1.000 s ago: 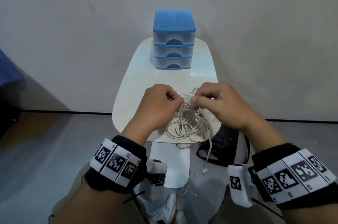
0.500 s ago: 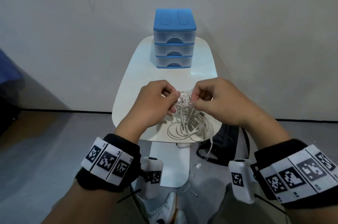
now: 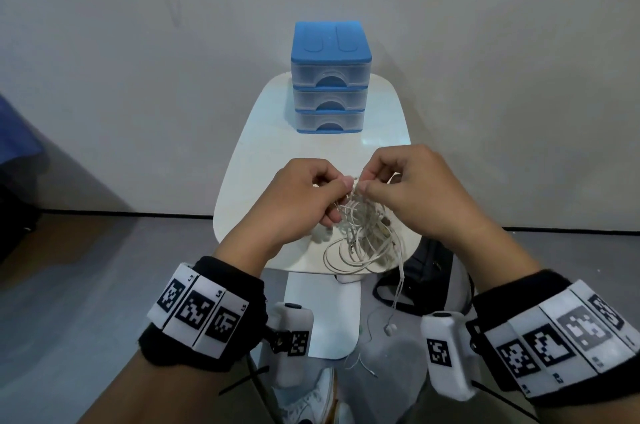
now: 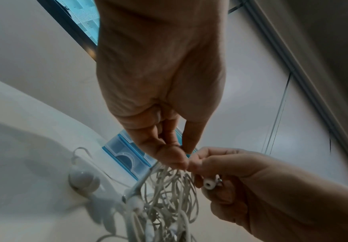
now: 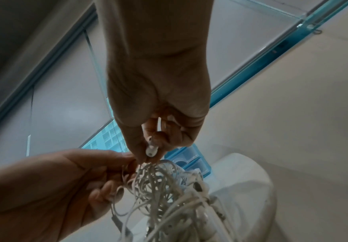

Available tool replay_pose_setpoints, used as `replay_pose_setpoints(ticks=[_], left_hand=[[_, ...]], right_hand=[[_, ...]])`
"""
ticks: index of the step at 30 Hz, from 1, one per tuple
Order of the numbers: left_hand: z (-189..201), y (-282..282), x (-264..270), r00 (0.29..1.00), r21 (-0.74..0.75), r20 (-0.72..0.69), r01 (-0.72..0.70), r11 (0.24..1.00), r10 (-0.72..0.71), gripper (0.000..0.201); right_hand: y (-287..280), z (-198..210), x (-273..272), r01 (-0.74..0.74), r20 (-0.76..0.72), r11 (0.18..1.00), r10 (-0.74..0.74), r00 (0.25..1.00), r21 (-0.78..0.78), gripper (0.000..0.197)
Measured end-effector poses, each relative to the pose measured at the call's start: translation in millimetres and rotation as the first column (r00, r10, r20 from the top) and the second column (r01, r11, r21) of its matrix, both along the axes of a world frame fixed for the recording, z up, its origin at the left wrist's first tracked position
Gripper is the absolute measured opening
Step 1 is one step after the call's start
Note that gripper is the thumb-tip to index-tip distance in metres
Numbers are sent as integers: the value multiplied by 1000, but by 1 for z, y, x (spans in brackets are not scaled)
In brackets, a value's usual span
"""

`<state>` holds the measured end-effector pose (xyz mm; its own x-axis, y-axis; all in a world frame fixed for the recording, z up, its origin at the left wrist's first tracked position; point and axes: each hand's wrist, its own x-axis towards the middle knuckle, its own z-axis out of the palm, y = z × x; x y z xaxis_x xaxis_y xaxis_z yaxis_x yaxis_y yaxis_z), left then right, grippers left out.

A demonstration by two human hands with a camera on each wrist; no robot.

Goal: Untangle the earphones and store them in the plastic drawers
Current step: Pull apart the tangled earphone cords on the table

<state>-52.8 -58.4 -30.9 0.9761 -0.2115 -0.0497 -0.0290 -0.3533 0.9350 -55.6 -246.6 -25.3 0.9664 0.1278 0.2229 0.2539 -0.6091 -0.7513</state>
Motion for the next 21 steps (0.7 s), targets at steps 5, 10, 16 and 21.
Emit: replay_pose_setpoints(ticks=[5,10,16,21], left_hand=[[3,0,0,994,-125,-106,26,992,-39,27],[3,-1,-1,991,-159,-114,55,986,-73,22],[10,1,2,988,-83,-109,102,991,-110,7],[15,5,10,986,111,-49,161,981,-157,8]], right_hand=[[-3,1,0,-27,-64,1000,26,998,-2,11],[-2,-3,-2,-3,-71,997,9,997,78,20],[3,-5,-1,-56,-57,998,57,997,15,35],[-4,-8,5,-140,-124,988,147,981,60,17]])
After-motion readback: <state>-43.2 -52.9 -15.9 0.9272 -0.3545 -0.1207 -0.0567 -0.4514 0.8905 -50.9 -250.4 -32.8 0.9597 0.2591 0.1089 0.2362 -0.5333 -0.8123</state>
